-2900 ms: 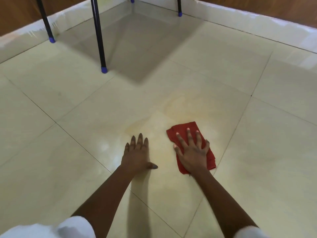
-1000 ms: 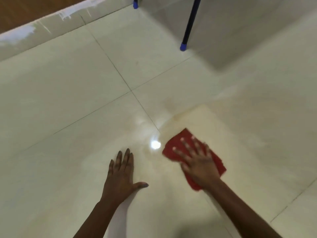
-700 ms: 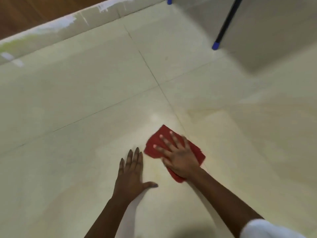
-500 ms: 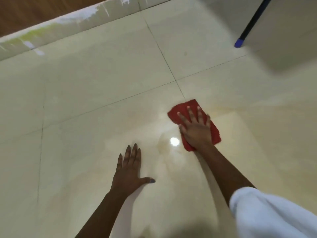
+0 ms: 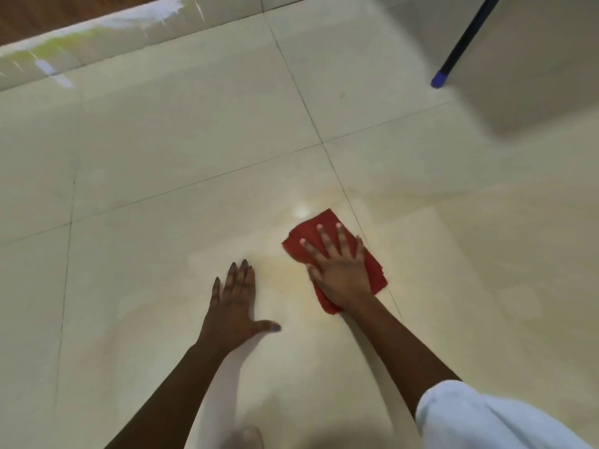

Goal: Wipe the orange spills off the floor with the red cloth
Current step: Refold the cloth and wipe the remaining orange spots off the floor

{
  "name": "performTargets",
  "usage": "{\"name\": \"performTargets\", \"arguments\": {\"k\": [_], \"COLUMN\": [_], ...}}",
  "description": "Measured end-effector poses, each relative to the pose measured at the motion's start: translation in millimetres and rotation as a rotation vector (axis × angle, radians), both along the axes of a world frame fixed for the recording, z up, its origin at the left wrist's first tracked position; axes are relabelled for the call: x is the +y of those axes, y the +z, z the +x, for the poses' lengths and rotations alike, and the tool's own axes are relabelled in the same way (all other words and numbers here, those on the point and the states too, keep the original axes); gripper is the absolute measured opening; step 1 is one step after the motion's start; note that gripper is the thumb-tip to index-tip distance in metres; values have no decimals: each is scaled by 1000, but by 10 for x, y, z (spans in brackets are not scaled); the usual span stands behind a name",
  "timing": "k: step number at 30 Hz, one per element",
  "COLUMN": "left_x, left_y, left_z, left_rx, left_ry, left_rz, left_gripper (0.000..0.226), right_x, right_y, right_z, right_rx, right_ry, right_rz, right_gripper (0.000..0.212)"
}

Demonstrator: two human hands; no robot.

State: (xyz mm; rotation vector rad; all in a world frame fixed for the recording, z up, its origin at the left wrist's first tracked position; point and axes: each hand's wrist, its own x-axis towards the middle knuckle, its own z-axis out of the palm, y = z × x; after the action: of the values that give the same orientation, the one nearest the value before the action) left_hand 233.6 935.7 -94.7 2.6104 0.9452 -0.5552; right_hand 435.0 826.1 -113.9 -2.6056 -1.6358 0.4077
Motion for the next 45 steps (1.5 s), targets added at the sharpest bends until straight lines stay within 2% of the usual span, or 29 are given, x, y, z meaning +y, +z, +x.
{"name": "performTargets", "arguments": {"k": [3,5,8,10,12,15,16,18,20,22,23,27,30,33,35,37,40,42,43,45], "left_x": [-103,-262,-542,-782,-992,-1269,-1327,-1507,-1658,-1763,-1791,-1849,-1869,-1904,-1891,-1858,-1792,-1756,-1727,-1617], "left_y": [39,49,53,63,89,97,98,70,48,24,24,90,134,151,136,112,92,98,115,141], "left_z": [110,233,559,875,1126,1416,1463,1546,1560,1574,1587,1750,1871,1941,1945,1934,1932,1915,1896,1842], "left_rx": [-12,-22,-44,-47,-36,-35,-34,-35,-35,-44,-43,8,31,62,63,50,40,40,41,44], "left_ry": [-68,-147,-287,-378,-416,-514,-533,-589,-634,-675,-697,-801,-932,-998,-991,-976,-993,-1017,-1011,-954], "left_rz": [-3,-9,30,60,31,15,16,11,15,26,38,72,109,133,116,65,33,51,60,66], "left_gripper": [145,144,140,137,130,126,126,125,125,127,128,133,133,133,133,134,138,141,138,131], "right_x": [-352,-707,-1033,-1442,-2022,-2813,-2854,-2717,-2443,-2358,-2426,-3350,-4049,-4170,-3780,-3250,-2918,-3032,-3099,-3001], "right_y": [57,6,8,-9,-26,13,-2,1,-12,-23,11,2,41,31,67,44,5,-37,-67,-89], "right_z": [-421,-366,279,710,948,879,692,205,-86,72,283,803,494,-69,-471,-721,-440,-103,-33,-172], "right_rx": [-16,-7,14,-14,-45,23,24,2,-2,-24,10,-3,-10,19,-1,63,-18,-40,-31,-13], "right_ry": [268,236,-139,-401,-652,-1026,-1080,-1050,-896,-726,-718,-1081,-1306,-1475,-1438,-1240,-1002,-1010,-1088,-1171], "right_rz": [62,71,49,-31,-22,14,7,2,-8,-8,-25,-42,-8,6,21,33,14,-32,-42,2], "right_gripper": [50,48,53,59,60,51,52,56,57,57,58,51,53,52,54,58,55,54,54,55]}}
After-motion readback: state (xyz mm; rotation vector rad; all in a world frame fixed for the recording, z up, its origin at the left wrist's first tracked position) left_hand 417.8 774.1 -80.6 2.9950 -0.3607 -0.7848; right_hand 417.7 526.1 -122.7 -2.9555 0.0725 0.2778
